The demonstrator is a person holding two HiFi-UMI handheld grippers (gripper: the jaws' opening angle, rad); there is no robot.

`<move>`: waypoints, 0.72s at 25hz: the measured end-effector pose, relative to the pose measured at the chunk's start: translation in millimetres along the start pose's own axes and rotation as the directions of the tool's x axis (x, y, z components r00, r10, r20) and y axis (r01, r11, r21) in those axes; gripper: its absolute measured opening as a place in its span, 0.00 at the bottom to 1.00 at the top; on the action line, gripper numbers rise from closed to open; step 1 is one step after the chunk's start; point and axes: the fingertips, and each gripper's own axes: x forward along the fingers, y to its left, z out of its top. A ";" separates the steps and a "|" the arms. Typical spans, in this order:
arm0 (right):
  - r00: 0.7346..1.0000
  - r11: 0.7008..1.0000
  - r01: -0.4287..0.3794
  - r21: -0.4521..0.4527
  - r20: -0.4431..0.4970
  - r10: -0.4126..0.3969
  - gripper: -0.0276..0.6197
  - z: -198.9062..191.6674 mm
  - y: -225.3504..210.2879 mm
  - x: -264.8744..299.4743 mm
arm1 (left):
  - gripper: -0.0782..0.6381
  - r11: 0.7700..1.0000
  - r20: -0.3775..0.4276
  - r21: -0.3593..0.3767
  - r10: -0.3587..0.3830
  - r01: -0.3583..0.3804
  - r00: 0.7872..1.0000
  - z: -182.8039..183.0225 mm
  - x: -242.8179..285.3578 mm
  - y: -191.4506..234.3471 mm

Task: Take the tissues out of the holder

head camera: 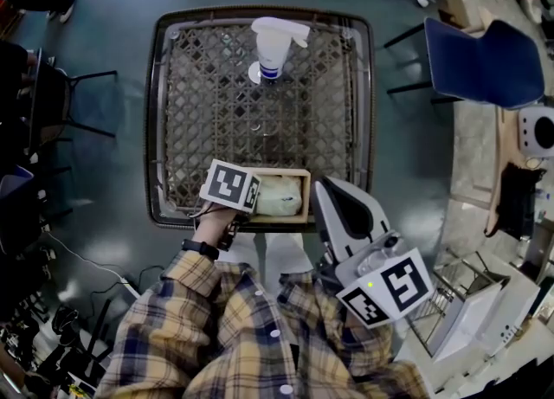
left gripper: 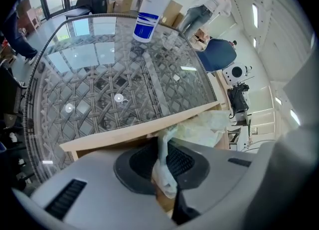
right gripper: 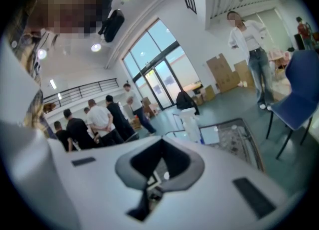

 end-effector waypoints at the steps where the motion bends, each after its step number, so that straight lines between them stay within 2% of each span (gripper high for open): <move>1: 1.000 1.000 -0.001 -0.001 0.001 0.001 0.06 0.4 0.6 -0.8 | 0.17 1.000 0.002 -0.001 -0.010 0.010 1.000 0.0 -2.9 -1.7; 11: 1.000 0.999 -0.022 -0.033 0.009 0.022 0.06 7.1 10.2 -4.5 | 0.17 0.999 0.088 0.019 -0.041 0.040 0.995 3.9 -40.9 -12.9; 18: 0.999 0.997 -0.034 -0.075 0.022 0.036 0.06 19.5 21.5 -7.0 | 0.17 0.998 0.219 0.033 -0.052 0.046 0.974 12.9 -82.9 -19.8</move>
